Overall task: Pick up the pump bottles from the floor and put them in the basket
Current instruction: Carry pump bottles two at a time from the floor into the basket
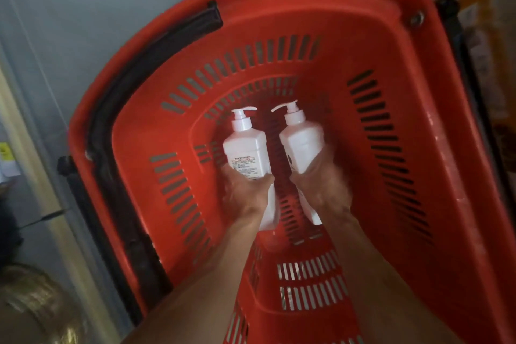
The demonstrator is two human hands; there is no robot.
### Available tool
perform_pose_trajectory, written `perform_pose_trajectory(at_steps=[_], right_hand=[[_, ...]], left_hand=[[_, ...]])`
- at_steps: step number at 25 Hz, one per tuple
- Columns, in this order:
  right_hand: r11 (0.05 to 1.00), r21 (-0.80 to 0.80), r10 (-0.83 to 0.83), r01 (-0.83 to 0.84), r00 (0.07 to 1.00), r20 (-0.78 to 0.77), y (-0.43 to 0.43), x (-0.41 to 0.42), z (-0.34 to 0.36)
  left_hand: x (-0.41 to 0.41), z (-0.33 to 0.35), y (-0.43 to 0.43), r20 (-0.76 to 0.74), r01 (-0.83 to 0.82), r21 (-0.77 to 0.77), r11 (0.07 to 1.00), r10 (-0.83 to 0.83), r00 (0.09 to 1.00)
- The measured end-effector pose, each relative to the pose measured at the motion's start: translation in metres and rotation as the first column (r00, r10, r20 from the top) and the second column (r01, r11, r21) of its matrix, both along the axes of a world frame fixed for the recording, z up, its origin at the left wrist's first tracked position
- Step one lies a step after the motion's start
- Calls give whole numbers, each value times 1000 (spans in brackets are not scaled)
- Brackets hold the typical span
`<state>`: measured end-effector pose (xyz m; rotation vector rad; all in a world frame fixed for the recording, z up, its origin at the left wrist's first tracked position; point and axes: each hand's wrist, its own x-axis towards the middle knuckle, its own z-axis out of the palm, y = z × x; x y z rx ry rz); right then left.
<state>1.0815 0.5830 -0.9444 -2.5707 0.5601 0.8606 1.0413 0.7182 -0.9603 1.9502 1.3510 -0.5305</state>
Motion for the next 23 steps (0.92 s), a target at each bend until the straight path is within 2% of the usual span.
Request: perform_pose_trajectory(at_steps=[3,5,9,12,20,23], right_hand=[[995,-47,90,-88,995,51,3,5,-27],[987,-74,145,-143,989,16,5,10,-39],[966,-171,197,-196,980,-11,8,16,-61],[975,-156,159,-158,987,-6,8,19,-74],[984,-147,112,-103,992,58,11,24,-90],[1000,-4,3,-3,993,120,9,22,-95]], left_hand=[[6,-23,-7,-18,-29,3,1000,29,999],[10,-36,-12,-29,-34,-18,999,34,999],[15,-63,-16,49,-103,-76,992,106,993],[17,-74,-17,82,-107,-59,993,112,990],[21,-91,-18,32,-51,3,999,51,998],[25,-94,-18,-20,0,-3,1000,0,1000]])
